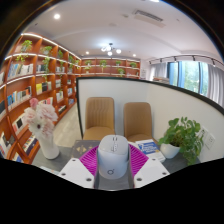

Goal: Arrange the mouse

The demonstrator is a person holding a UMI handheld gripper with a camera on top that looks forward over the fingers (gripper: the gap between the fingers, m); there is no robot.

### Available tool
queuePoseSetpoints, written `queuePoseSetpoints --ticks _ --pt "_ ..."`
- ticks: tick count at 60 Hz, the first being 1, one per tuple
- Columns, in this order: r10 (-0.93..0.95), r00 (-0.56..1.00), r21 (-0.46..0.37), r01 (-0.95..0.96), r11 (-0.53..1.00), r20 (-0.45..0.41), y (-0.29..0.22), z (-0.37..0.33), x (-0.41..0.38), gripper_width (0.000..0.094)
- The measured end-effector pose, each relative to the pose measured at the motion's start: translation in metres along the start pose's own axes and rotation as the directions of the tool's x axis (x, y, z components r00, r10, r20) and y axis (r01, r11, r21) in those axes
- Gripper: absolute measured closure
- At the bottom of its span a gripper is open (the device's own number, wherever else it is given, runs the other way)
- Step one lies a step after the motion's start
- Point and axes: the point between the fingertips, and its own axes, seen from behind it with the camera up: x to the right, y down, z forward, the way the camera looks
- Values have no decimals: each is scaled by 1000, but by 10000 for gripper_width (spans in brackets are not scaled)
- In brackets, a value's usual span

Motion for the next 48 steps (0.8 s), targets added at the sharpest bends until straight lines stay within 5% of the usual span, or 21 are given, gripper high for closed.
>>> queuePoseSetpoints --ticks 9,19,37,48 --pt "-22 993 11 21 1000 117 -3 -4 -128 538" --pt "-32 973 -119 60 991 228 90 13 -248 538" --pt "1 964 -397 110 911 267 276 41 -297 533" --pt "-29 965 -340 120 933 260 275 40 -300 537"
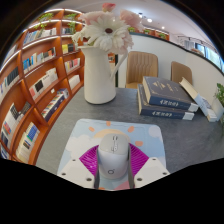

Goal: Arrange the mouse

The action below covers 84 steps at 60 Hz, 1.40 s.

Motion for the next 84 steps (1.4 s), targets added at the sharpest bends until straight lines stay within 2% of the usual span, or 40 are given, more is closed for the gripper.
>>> queuePoseSetpoints --ticks 3,12,16,18,29,35,47,68,84 --pt "-2 1000 12 2 1000 -4 -1 0 0 524" --pt "25 1000 -16 -25 1000 -19 2 -4 -1 381" --pt "57 998 -16 -57 998 -12 -3 -13 -1 155" --pt "66 998 -6 -66 998 -12 -12 -22 0 96" --pt "114 993 85 -114 990 12 -72 -96 13 103" --pt "124 992 146 -121 982 -12 -100 -146 36 105" --pt "144 989 220 -131 967 -42 -124 -228 103 105" --pt "121 990 273 -96 957 -78 -91 -315 218 114" --pt "108 990 248 -83 965 -88 -54 -341 255 112"
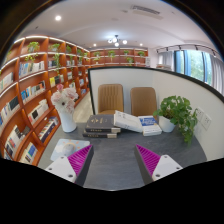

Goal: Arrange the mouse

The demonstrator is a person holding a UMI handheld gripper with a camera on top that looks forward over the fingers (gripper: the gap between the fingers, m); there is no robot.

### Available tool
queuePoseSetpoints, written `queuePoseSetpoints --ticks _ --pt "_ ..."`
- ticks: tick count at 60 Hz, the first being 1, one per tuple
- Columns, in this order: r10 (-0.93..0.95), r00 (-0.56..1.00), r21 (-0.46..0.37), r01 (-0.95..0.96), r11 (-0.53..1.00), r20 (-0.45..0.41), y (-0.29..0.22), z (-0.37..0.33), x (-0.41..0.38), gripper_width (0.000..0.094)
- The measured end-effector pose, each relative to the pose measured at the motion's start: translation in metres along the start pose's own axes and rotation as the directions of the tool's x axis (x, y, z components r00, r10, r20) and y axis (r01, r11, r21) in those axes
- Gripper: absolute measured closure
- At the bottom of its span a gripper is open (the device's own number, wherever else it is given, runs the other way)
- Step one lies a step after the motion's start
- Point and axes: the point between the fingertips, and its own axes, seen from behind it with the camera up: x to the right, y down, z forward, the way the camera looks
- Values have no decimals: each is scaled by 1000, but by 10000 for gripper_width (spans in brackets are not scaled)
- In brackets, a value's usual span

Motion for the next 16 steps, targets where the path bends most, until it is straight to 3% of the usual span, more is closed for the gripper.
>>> queuePoseSetpoints --ticks 16 --pt "22 1000 -6 -22 1000 13 12 -12 13 113"
